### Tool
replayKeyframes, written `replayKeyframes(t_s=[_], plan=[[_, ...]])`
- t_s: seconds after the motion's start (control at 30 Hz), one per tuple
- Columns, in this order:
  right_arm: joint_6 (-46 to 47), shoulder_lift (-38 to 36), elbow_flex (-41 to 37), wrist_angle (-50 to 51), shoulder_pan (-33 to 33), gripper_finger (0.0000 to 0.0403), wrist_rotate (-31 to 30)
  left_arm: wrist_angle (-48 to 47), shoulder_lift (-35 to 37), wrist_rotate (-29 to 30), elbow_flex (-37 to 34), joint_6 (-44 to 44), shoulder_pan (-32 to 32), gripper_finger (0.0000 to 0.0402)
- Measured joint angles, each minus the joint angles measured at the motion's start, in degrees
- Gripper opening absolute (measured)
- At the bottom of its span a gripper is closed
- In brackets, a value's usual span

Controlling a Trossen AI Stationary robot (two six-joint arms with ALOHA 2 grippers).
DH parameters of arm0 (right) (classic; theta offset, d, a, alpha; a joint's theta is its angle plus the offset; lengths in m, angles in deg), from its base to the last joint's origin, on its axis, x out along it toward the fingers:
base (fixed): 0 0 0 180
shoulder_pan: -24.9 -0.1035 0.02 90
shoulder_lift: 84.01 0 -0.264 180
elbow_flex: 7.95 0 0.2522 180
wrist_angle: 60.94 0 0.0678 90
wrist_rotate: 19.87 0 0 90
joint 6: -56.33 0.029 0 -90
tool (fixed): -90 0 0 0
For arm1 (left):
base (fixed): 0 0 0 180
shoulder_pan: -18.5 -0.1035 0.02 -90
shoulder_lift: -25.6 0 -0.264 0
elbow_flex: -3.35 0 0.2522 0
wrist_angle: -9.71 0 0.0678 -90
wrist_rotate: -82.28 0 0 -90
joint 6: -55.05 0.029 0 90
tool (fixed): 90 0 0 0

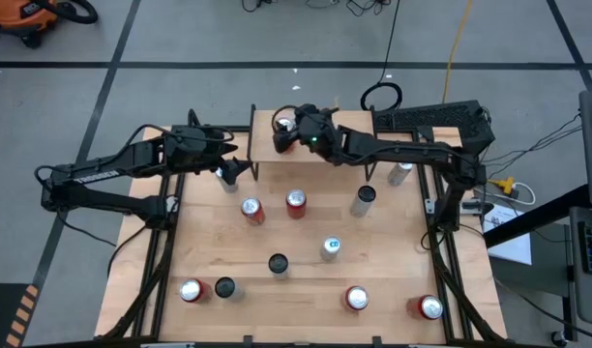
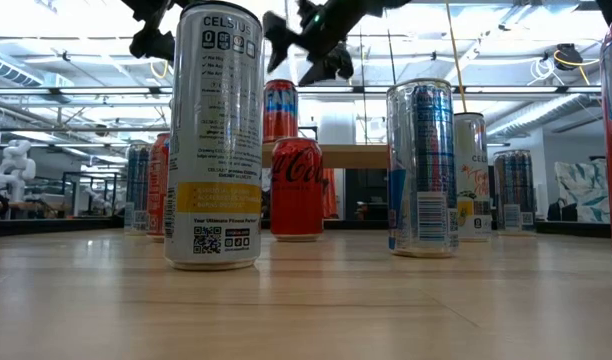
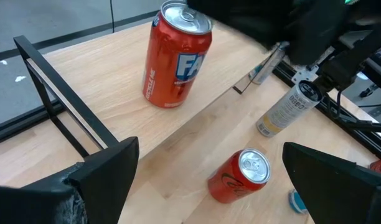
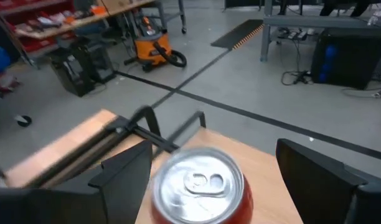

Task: Place canned beverage on shelf
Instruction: Put the middle red soda can on the shelf

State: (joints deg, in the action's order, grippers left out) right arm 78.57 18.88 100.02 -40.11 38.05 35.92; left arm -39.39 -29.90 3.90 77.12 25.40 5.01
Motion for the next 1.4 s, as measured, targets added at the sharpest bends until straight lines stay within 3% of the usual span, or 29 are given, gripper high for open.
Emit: replayKeyframes(t_s=[0.13, 0.33, 0.5, 0.87, 1.17, 1.4], plan=[[-0.81, -3.88, 0.02, 3.92, -0.03, 0.0318, 0.92, -0.12, 0.0, 0.02, 0.0, 0.0, 0.01, 0.04], [-0.25, -10.12, 0.03, 15.35, -1.6, 0.0318, 7.8, -0.14, 0.0, 0.02, 0.0, -0.02, 0.0, 0.04], [1.05, -10.82, -0.13, 23.98, -4.46, 0.03, 8.91, -0.73, 0.0, -0.66, 0.0, -0.07, 0.01, 0.04], [3.67, -2.8, -2.23, 14.43, -6.82, 0.0181, 9.08, -1.74, 0.0, -0.9, 0.0, -1.78, 1.02, 0.04], [3.69, 1.21, -2.23, 12.68, -4.1, 0.0063, 9.2, -5.91, 0.0, -0.23, 0.0, -6.05, 3.02, 0.04], [3.16, 2.08, -2.24, 7.49, -2.04, 0.0007, 13.36, -7.7, -0.02, 1.06, 0.0, -7.12, 4.63, 0.04]])
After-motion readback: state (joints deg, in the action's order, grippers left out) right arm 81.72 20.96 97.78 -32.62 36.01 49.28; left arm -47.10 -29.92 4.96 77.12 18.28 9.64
